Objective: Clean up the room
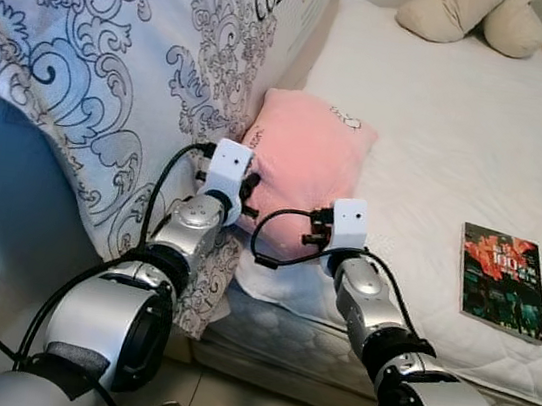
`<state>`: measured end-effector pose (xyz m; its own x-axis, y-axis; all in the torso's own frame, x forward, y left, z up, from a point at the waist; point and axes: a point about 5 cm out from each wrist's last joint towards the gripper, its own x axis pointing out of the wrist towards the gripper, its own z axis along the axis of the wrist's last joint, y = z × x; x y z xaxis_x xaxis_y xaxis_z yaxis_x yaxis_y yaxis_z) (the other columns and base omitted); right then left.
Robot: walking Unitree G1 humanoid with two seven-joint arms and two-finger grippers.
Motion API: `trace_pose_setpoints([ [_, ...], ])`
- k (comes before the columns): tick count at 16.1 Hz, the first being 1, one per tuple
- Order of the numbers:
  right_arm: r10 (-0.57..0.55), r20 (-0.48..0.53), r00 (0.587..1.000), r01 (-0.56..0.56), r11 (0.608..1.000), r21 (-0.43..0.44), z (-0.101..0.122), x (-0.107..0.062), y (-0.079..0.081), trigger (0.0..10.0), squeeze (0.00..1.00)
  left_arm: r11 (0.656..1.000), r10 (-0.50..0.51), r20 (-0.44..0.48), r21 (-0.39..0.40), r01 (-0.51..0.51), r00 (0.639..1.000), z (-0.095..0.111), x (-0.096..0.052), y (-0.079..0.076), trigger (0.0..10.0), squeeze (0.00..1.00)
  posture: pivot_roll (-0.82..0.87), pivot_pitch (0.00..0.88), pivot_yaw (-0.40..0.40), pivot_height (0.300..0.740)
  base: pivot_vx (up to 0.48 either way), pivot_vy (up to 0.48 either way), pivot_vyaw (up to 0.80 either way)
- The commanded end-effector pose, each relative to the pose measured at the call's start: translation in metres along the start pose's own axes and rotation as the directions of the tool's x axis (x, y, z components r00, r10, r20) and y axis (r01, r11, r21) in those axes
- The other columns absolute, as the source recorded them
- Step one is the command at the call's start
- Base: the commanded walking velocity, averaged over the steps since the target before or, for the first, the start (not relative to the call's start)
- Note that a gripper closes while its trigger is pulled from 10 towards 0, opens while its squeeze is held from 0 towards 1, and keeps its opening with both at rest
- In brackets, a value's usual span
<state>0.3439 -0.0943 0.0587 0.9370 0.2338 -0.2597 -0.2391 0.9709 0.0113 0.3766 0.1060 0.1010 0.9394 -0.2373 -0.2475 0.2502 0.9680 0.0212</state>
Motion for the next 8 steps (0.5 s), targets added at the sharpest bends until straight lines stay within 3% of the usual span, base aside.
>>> trace_pose_setpoints([
  [1,-0.025,0.019,1.0,0.025,1.0,-0.002,0.004,0.0,-0.006,10.0,1.0,0.999,0.018,0.007,-0.05,-0.017,1.0,-0.003,-0.002,0.003,10.0,1.0,-0.05,0.044,0.006,0.728,0.0,0.0,0.0],
  [4,-0.093,0.11,0.99,0.088,0.995,0.044,0.015,-0.002,-0.02,10.0,1.0,0.999,0.012,0.099,-0.05,-0.007,0.995,0.013,-0.001,0.012,10.0,1.0,-0.05,0.019,0.018,0.728,0.0,0.0,0.0],
  [8,-0.121,0.17,0.978,0.11,0.991,0.07,0.014,-0.01,-0.023,10.0,1.0,1.0,-0.012,0.162,-0.022,0.016,0.987,0.022,-0.004,0.021,10.0,1.0,-0.04,0.0,0.025,0.728,0.0,0.0,0.0],
])
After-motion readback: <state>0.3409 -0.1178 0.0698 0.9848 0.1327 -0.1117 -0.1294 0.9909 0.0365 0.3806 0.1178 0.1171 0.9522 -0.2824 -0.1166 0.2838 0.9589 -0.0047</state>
